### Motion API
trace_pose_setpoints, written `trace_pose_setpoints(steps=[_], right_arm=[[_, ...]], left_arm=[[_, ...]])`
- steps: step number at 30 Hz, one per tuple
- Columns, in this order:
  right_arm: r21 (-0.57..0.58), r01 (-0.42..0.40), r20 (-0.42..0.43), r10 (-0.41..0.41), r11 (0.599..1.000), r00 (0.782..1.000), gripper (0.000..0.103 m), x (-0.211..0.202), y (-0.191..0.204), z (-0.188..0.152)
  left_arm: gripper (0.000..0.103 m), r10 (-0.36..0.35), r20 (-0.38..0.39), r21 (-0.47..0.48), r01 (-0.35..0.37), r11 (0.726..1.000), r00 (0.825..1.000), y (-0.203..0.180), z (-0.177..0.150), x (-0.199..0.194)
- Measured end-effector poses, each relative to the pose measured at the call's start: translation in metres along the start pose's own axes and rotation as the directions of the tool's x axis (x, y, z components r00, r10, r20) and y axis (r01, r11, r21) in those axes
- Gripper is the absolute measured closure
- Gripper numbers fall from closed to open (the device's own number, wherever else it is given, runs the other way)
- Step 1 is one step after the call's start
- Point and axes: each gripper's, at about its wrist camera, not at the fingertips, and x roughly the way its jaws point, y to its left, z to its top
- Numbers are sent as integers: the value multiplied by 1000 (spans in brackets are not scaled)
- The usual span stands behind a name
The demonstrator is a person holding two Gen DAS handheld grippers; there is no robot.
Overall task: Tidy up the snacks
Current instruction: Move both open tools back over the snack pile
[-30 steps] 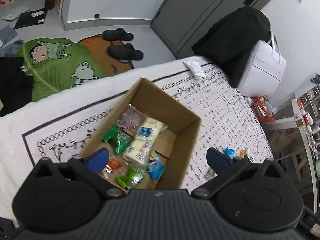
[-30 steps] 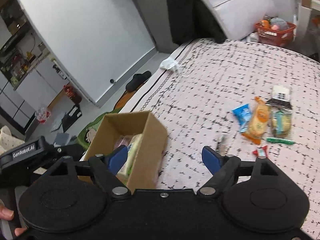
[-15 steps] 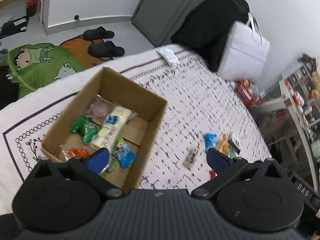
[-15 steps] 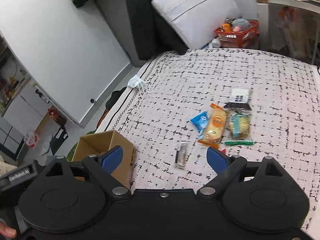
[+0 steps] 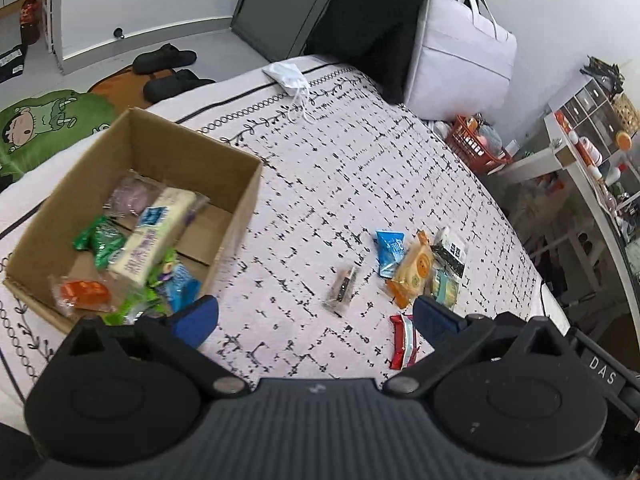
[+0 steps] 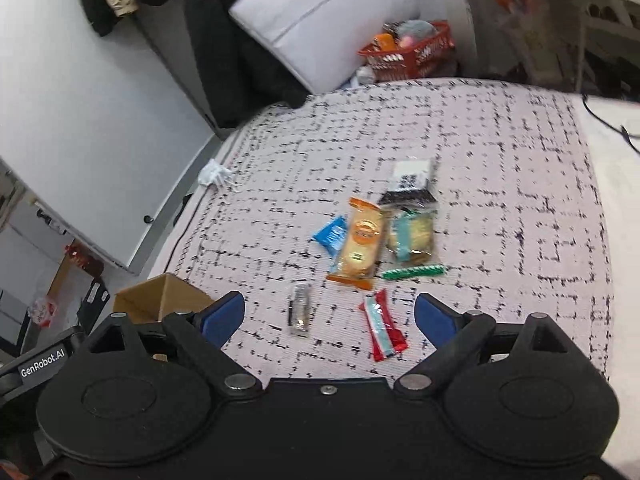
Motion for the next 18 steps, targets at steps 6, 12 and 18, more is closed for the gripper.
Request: trace_pose_setpoints(steps=[6, 12, 18], right_arm=[[44, 12, -43, -10, 999, 999, 16, 15, -21, 1], [70, 11, -79, -5, 997, 997, 21, 30, -36, 3], [83, 31, -117, -21, 996, 993, 22, 46, -46, 3]], left_arm=[[1, 3, -14, 9, -3, 1000, 1000, -14, -3, 23], [2, 10, -33, 30, -9, 1000, 999, -28, -6, 44], [4, 35, -56, 39, -32, 999, 998, -39, -8, 69]])
